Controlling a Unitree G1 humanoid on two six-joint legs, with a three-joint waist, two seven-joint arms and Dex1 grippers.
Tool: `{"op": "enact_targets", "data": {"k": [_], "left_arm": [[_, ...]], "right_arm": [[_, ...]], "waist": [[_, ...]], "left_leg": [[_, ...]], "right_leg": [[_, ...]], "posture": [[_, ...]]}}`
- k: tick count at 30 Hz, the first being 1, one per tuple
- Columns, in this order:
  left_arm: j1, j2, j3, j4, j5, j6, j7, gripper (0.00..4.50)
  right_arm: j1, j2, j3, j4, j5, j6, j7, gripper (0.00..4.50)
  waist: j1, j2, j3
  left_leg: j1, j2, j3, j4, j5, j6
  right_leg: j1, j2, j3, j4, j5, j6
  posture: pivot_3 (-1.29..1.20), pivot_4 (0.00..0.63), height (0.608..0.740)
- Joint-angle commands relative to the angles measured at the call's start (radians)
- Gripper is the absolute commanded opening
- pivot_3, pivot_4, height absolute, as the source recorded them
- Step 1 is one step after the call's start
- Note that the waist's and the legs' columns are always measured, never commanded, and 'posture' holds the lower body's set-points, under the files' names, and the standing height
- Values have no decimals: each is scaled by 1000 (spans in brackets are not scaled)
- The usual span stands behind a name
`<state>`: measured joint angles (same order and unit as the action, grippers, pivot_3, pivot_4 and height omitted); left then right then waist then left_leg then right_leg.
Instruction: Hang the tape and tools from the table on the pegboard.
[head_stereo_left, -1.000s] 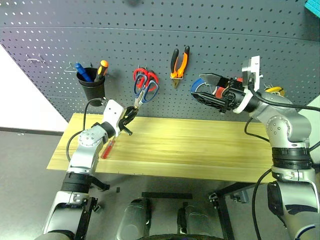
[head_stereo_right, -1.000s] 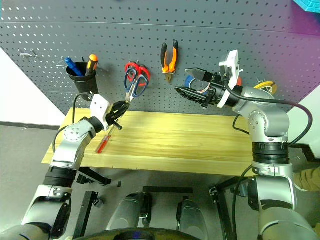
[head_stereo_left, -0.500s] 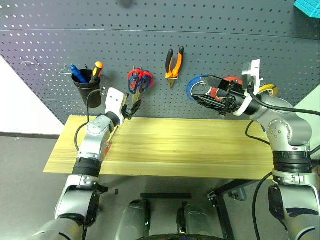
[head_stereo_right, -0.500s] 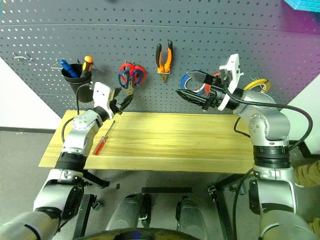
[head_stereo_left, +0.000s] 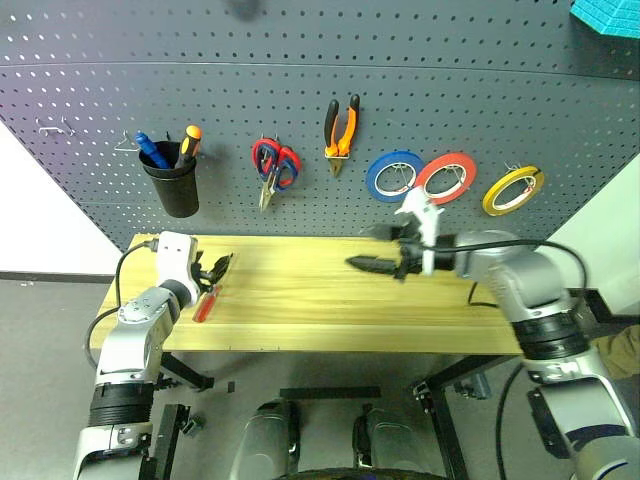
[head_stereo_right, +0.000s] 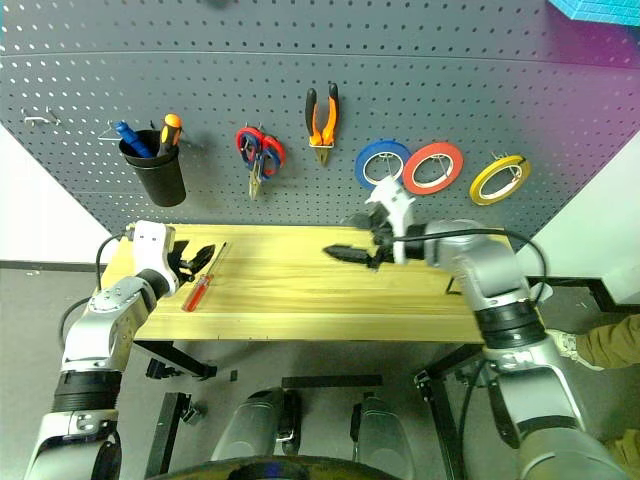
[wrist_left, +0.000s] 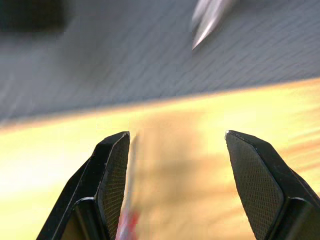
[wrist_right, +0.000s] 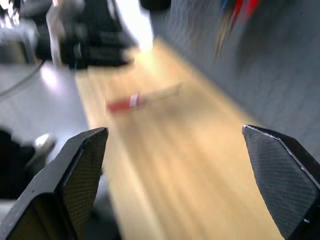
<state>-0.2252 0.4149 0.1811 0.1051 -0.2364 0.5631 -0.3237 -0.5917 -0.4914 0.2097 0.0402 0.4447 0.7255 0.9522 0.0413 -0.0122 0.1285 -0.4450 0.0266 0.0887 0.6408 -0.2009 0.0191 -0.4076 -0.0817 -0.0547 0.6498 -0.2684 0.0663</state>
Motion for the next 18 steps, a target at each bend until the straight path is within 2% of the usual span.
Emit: {"op": "enact_targets", "data": {"k": [1,4,8,13,18], "left_arm": [[-39,10,-6,19,37,103,60,3169],[-60,6,-20,73,55,177,84,3169],[-98,-3,-40,117,80,245,114,3169],[-128,-16,-44,151,95,302,151,3169],[-133,23,-85,167,128,296,127,3169]], "right_arm": [[-92,62,50,34,-29,-17,15,4500],[-172,147,108,173,-93,-70,15,4500],[-240,209,140,289,-151,-124,31,4500],[-310,258,153,379,-185,-126,67,4500],[-334,284,142,414,-191,-82,77,4500]], "waist": [[0,0,0],[1,0,0],[5,-2,-1],[1,-2,0],[0,-2,0]], "left_leg": [[-1,0,0,0,0,0],[-1,0,0,-1,0,0],[-1,-2,0,-6,0,-1],[-2,-5,2,-11,1,-2],[-2,-4,3,-14,1,-2]], "right_leg": [[-1,0,0,0,0,0],[-1,0,0,0,0,0],[-2,-3,0,-2,0,1],[-5,-6,0,-2,2,3],[-6,-6,0,-2,1,2]], "posture": [[170,83,740],[185,92,740],[201,110,740],[205,129,740],[215,141,740]]}}
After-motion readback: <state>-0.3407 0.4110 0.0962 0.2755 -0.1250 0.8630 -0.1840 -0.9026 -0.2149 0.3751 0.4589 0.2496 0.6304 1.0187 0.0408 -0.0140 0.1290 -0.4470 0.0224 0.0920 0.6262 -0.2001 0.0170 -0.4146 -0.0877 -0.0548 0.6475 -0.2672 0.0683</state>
